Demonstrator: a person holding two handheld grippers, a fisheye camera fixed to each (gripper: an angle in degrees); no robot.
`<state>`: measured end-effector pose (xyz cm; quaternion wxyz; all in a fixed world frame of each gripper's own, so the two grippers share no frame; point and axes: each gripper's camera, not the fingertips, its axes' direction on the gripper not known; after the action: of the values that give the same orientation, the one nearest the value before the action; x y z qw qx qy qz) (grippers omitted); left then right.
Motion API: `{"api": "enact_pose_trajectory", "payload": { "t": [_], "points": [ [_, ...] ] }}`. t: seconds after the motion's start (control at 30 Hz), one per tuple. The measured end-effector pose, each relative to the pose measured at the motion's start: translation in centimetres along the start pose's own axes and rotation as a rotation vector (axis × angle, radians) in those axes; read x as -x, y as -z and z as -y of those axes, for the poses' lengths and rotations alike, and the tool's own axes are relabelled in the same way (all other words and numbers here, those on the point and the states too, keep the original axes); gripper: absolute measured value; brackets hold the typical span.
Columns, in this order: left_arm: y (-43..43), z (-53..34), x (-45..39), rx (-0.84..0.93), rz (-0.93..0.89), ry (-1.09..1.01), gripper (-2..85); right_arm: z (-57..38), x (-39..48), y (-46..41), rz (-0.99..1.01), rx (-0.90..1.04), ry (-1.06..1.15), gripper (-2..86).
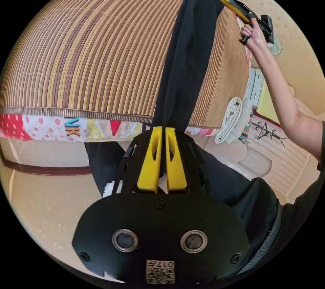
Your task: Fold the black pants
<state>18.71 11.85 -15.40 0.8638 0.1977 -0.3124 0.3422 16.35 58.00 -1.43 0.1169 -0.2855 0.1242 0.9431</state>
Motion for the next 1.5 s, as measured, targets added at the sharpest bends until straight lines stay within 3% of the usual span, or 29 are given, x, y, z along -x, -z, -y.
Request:
{"api": "enact_pose_trajectory", "payload": {
  "t": [0.03,0.1,0.17,0.27,0.3,0.5,0.6,0.73,0.97,1.17,1.33,1.5],
  "points": [
    [0.5,-0.1,-0.5,0.007,-0.04,-0.055,-0.3,-3.6,0.0,-0.1,0.049,-0.021,-0.061,4.1],
    [2.9,-1.3,-2.3,-0.019,-0.396,-0.319,-0.5,-8.5,-0.1,-0.3,0.143,-0.077,-0.151,4.7],
    [3.2,-2.1,-0.4,-0.038,-0.63,-0.305,-0.7,-14.2,-0.5,-0.9,0.215,-0.17,-0.295,5.5],
    [-0.6,-2.6,5.4,0.143,-0.343,0.053,-0.7,-18.7,-0.8,-2.5,0.228,-0.238,-0.434,6.4],
    [-0.7,-2.5,6.6,0.162,-0.299,0.083,-0.6,-19.2,-0.7,-2.9,0.231,-0.245,-0.446,6.5],
    [0.7,-2.3,3.8,0.31,-0.1,-0.099,2.7,-19.9,-0.3,-5.4,0.219,-0.276,-0.455,6.9],
    [2.6,-3.2,2.9,0.29,-0.011,-0.139,4.1,-19.0,-0.7,-4.9,0.227,-0.355,-0.446,6.8],
    [6.8,-3.3,2.2,0.147,0.002,-0.188,4.1,-16.3,-1.9,-4.2,0.231,-0.404,-0.394,6.5],
    [9.0,-0.3,-0.8,-0.05,0.021,-0.262,5.4,-14.3,-0.2,-8.2,0.155,-0.189,-0.314,5.1],
    [6.0,-0.7,-3.0,-0.039,0.082,-0.261,2.2,-15.9,1.4,-9.3,0.178,-0.196,-0.364,2.5],
    [7.0,-2.3,-2.2,-0.067,-0.109,-0.302,-0.8,-17.2,1.8,-8.6,0.14,-0.219,-0.374,1.8],
    [6.0,-2.2,-1.9,-0.043,-0.068,-0.228,-0.9,-14.3,2.8,-8.1,0.078,-0.153,-0.28,3.3]
  ]
}}
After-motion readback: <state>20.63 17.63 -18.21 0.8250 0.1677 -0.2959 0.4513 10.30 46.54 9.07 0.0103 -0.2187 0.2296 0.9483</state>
